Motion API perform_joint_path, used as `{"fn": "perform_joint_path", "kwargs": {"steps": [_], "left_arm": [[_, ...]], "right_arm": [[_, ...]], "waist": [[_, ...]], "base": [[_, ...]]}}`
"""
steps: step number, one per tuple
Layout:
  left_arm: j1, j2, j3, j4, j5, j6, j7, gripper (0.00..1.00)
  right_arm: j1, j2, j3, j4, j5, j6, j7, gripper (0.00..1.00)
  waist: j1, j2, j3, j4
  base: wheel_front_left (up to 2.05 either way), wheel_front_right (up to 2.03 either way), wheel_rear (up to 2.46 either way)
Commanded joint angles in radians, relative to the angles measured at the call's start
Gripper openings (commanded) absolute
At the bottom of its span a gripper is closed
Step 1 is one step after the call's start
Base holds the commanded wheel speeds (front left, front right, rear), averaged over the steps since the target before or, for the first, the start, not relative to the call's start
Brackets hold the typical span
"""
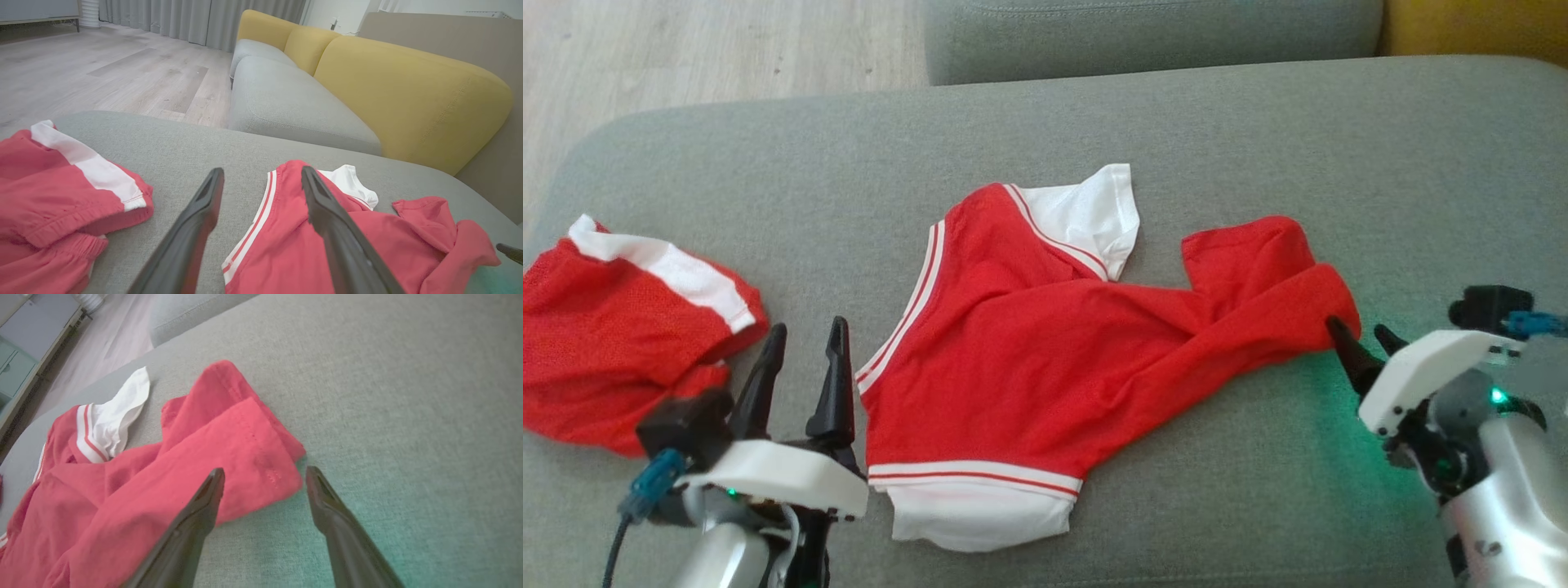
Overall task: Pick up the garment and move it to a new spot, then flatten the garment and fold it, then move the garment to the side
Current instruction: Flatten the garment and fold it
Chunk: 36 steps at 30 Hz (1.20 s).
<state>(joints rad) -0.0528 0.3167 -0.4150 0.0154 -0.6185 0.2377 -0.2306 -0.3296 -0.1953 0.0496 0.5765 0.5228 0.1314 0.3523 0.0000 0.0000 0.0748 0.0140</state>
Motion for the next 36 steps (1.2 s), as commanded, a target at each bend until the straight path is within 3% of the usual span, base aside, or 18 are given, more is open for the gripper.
{"fn": "perform_joint_path", "kwargs": {"steps": [1, 10, 18, 19, 21, 22, 23, 24, 32, 36], "left_arm": [[-0.054, 0.013, 0.031, -0.019, 0.007, 0.000, -0.007, 1.00], [-0.067, 0.021, 0.025, -0.016, 0.010, 0.003, 0.006, 1.00], [-0.076, 0.025, 0.022, -0.018, 0.009, 0.007, 0.015, 1.00], [-0.075, 0.026, 0.021, -0.016, 0.008, 0.008, 0.017, 1.00], [-0.075, 0.026, 0.019, -0.012, 0.006, 0.008, 0.021, 1.00], [-0.075, 0.026, 0.019, -0.011, 0.005, 0.009, 0.022, 1.00], [-0.075, 0.026, 0.019, -0.010, 0.004, 0.009, 0.023, 1.00], [-0.075, 0.026, 0.019, -0.009, 0.002, 0.009, 0.024, 1.00], [-0.065, 0.024, 0.019, -0.002, -0.007, 0.013, 0.021, 1.00], [-0.053, 0.022, 0.028, 0.003, -0.015, 0.015, 0.014, 1.00]], "right_arm": [[-0.047, 0.005, -0.013, -0.022, 0.029, -0.001, 0.027, 1.00], [-0.073, 0.032, -0.136, 0.027, 0.144, -0.001, 0.164, 1.00], [-0.096, 0.051, -0.185, 0.045, 0.229, -0.001, 0.184, 1.00], [-0.096, 0.053, -0.184, 0.044, 0.240, -0.001, 0.186, 0.91], [-0.093, 0.053, -0.179, 0.041, 0.256, -0.001, 0.187, 0.49], [-0.090, 0.051, -0.175, 0.041, 0.261, -0.001, 0.186, 0.40], [-0.088, 0.050, -0.170, 0.040, 0.265, -0.001, 0.184, 0.23], [-0.087, 0.048, -0.165, 0.037, 0.268, -0.001, 0.177, 0.00], [-0.059, 0.000, -0.130, -0.017, 0.248, -0.001, 0.108, 0.00], [-0.011, -0.035, -0.098, -0.097, 0.211, -0.001, 0.138, 0.00]], "waist": [[0.0000, 0.0000, 0.005, 0.006], [0.0000, 0.0000, 0.022, 0.022], [0.0000, 0.0000, 0.035, 0.031], [0.0000, 0.0000, 0.036, 0.031], [0.0000, 0.0000, 0.034, 0.032], [0.0000, 0.0000, 0.033, 0.032], [0.0000, 0.0000, 0.033, 0.032], [0.0000, 0.0000, 0.032, 0.032], [0.0000, 0.0000, 0.012, 0.020], [0.0000, 0.0000, -0.007, 0.002]], "base": [[0.00, 0.00, 0.00], [0.00, 0.00, 0.00], [0.00, 0.00, 0.00], [0.00, 0.00, 0.00], [0.00, 0.00, 0.00], [0.00, 0.00, 0.00], [0.00, 0.00, 0.00], [0.00, 0.00, 0.00], [0.00, 0.00, 0.00], [0.00, 0.00, 0.00]]}}
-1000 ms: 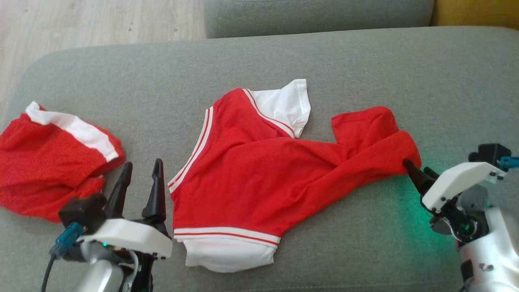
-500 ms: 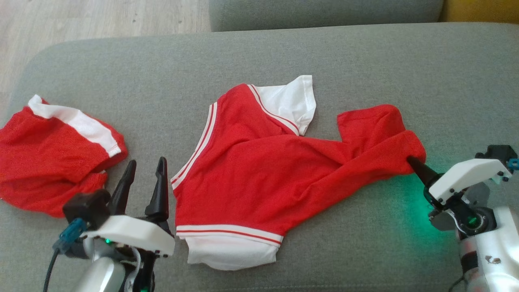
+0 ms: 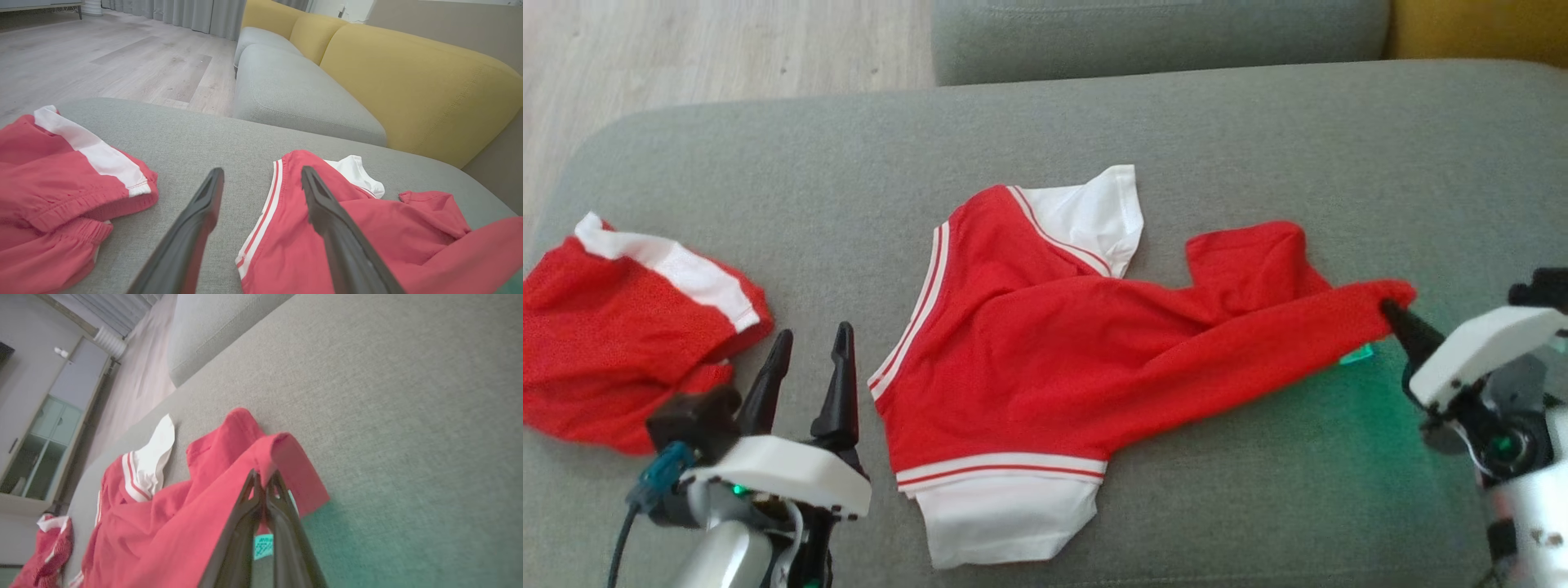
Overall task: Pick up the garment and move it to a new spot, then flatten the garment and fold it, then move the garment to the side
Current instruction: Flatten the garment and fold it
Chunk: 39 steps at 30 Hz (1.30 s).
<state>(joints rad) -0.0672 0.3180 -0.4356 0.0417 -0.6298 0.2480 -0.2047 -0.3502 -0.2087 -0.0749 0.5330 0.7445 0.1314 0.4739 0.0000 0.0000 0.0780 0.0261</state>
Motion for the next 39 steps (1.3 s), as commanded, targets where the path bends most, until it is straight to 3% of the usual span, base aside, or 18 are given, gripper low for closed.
{"fn": "perform_joint_path", "kwargs": {"steps": [1, 4, 9, 10, 11, 12, 13, 19, 24, 29, 33, 39], "left_arm": [[-0.038, 0.020, 0.052, -0.023, -0.005, 0.006, -0.014, 1.00], [-0.030, 0.020, 0.061, -0.027, -0.009, 0.013, -0.019, 1.00], [-0.025, 0.024, 0.070, -0.031, -0.012, 0.016, -0.024, 1.00], [-0.024, 0.025, 0.071, -0.031, -0.011, 0.017, -0.025, 1.00], [-0.024, 0.025, 0.071, -0.031, -0.011, 0.017, -0.025, 1.00], [-0.024, 0.025, 0.071, -0.032, -0.011, 0.018, -0.025, 1.00], [-0.024, 0.026, 0.070, -0.032, -0.011, 0.018, -0.025, 1.00], [-0.034, 0.035, 0.064, -0.033, -0.008, 0.015, -0.014, 1.00], [-0.050, 0.057, 0.065, -0.044, -0.001, 0.014, 0.001, 1.00], [-0.102, 0.094, 0.067, -0.059, -0.007, -0.004, 0.056, 1.00], [-0.239, 0.154, 0.031, -0.013, -0.016, -0.078, 0.201, 1.00], [-0.524, 0.177, -0.076, 0.207, -0.082, -0.270, 0.521, 1.00]], "right_arm": [[0.027, -0.034, 0.033, -0.077, -0.020, -0.001, 0.038, 0.00], [0.115, -0.078, 0.034, -0.177, -0.066, -0.001, 0.149, 0.00], [0.232, -0.081, 0.009, -0.281, -0.122, -0.001, 0.307, 0.00], [0.249, -0.073, -0.003, -0.297, -0.134, -0.001, 0.328, 0.25], [0.249, -0.073, -0.003, -0.297, -0.134, -0.001, 0.328, 0.25], [0.266, -0.065, -0.014, -0.311, -0.149, -0.001, 0.347, 0.51], [0.278, -0.057, -0.026, -0.325, -0.164, -0.001, 0.356, 1.00], [0.306, -0.001, -0.082, -0.450, -0.196, -0.001, 0.313, 1.00], [0.311, 0.030, -0.076, -0.586, -0.180, -0.001, 0.122, 1.00], [0.304, 0.052, -0.045, -0.606, -0.213, -0.001, -0.105, 1.00], [0.282, 0.055, -0.002, -0.587, -0.254, -0.001, -0.281, 1.00], [0.231, 0.046, 0.088, -0.510, -0.255, -0.001, -0.395, 1.00]], "waist": [[0.0000, 0.0000, -0.015, -0.015], [0.0000, 0.0000, -0.025, -0.029], [0.0000, 0.0000, -0.025, -0.040], [0.0000, 0.0000, -0.024, -0.042], [0.0000, 0.0000, -0.024, -0.042], [0.0000, 0.0000, -0.023, -0.044], [0.0000, 0.0000, -0.023, -0.046], [0.0000, 0.0000, -0.026, -0.052], [0.0000, 0.0000, -0.026, -0.060], [0.0000, 0.0000, -0.008, -0.075], [0.0000, 0.0000, 0.028, -0.083], [0.0000, 0.0000, 0.101, -0.119]], "base": [[0.00, 0.00, 0.00], [0.00, 0.00, 0.00], [0.00, 0.00, 0.00], [0.00, 0.00, 0.00], [0.00, 0.00, 0.00], [0.00, 0.00, 0.00], [0.00, 0.00, 0.00], [0.00, 0.00, 0.00], [0.00, 0.00, 0.00], [0.00, 0.00, 0.00], [0.00, 0.00, 0.00], [0.00, 0.00, 0.00]]}}
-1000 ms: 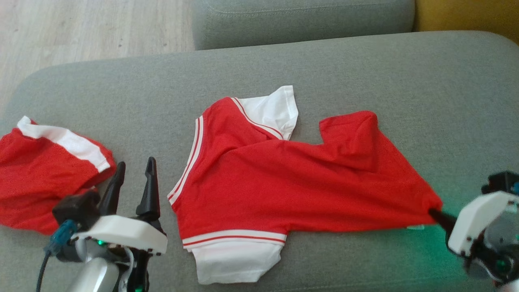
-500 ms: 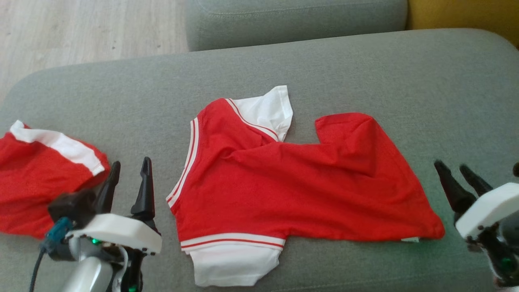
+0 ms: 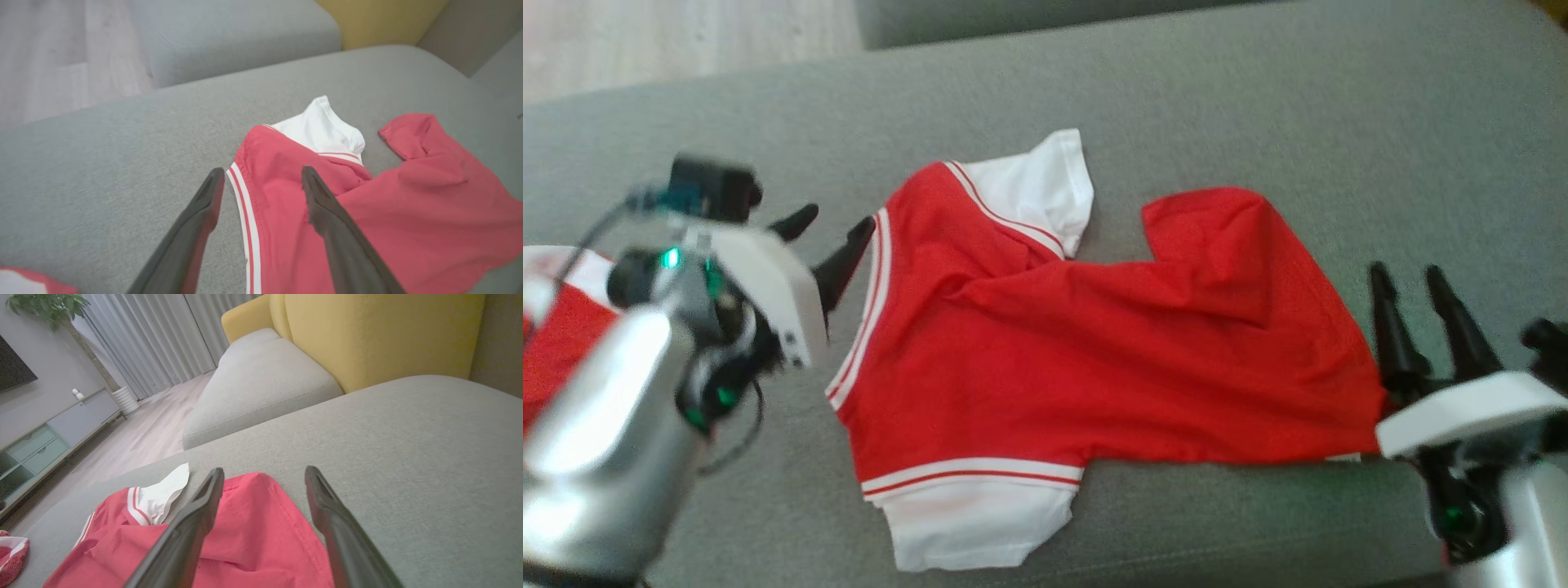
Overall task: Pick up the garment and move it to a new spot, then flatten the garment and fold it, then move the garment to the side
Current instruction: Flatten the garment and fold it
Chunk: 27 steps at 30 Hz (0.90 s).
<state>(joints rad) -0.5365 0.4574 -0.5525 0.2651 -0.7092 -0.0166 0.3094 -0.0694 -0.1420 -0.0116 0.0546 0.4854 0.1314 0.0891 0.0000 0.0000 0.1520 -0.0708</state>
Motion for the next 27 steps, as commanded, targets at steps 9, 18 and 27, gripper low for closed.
{"fn": "perform_joint_path", "kwargs": {"steps": [9, 18, 27], "left_arm": [[-0.360, 0.051, -0.067, 0.317, -0.018, -0.109, 0.214, 1.00], [-0.446, 0.078, -0.178, 0.480, -0.097, -0.114, 0.347, 1.00], [-0.502, 0.123, -0.258, 0.476, -0.189, -0.114, 0.359, 0.00]], "right_arm": [[-0.151, -0.035, 0.148, 0.055, 0.046, -0.001, -0.074, 1.00], [-0.199, -0.050, 0.201, 0.104, 0.083, -0.001, -0.116, 1.00], [-0.203, -0.065, 0.209, 0.142, 0.099, -0.001, -0.147, 1.00]], "waist": [[0.0000, 0.0000, 0.143, -0.143], [0.0000, 0.0000, 0.195, -0.222], [0.0000, 0.0000, 0.193, -0.222]], "base": [[0.00, 0.00, 0.00], [0.00, 0.00, 0.00], [0.00, 0.00, 0.00]]}}
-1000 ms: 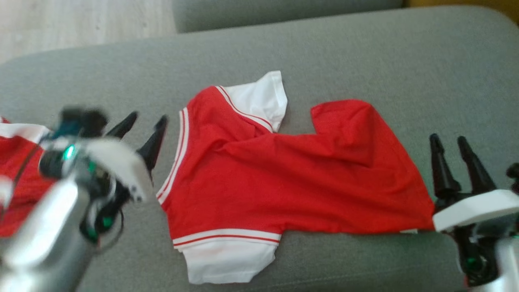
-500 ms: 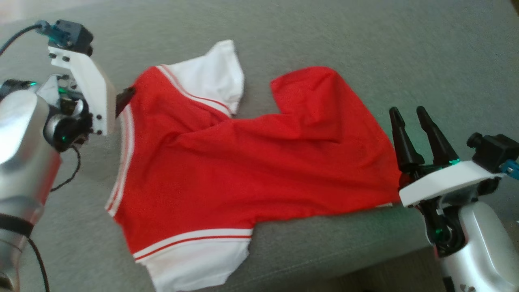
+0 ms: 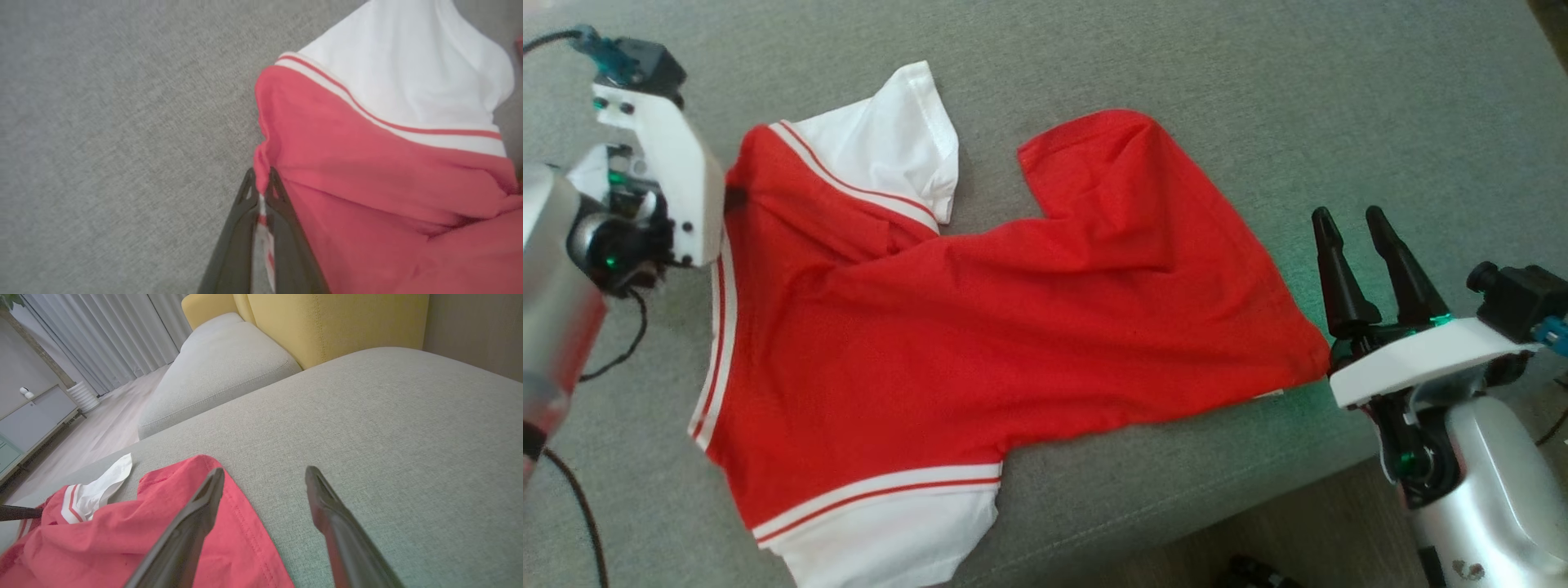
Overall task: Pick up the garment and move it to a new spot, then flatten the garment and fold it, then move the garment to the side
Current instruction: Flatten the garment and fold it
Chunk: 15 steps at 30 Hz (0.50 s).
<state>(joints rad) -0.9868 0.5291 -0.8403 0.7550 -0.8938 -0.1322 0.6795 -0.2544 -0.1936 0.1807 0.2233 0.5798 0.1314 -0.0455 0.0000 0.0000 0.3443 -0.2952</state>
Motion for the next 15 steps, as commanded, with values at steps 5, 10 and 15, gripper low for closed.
{"fn": "perform_joint_path", "kwargs": {"steps": [5, 10, 15], "left_arm": [[-0.148, 0.067, 0.057, 0.036, 0.024, 0.004, -0.122, 0.00], [-0.227, 0.081, 0.072, 0.105, 0.053, 0.017, -0.185, 0.00], [-0.275, 0.082, 0.083, 0.164, 0.076, 0.040, -0.266, 0.00]], "right_arm": [[-0.029, -0.017, 0.020, -0.035, 0.009, -0.001, -0.022, 1.00], [-0.042, -0.022, 0.030, -0.035, 0.017, -0.001, -0.034, 1.00], [-0.055, -0.020, 0.034, -0.025, 0.023, -0.001, -0.057, 1.00]], "waist": [[0.0000, 0.0000, 0.031, 0.012], [0.0000, 0.0000, 0.067, 0.002], [0.0000, 0.0000, 0.086, -0.013]], "base": [[0.00, 0.00, 0.00], [0.00, 0.00, 0.00], [0.00, 0.00, 0.00]]}}
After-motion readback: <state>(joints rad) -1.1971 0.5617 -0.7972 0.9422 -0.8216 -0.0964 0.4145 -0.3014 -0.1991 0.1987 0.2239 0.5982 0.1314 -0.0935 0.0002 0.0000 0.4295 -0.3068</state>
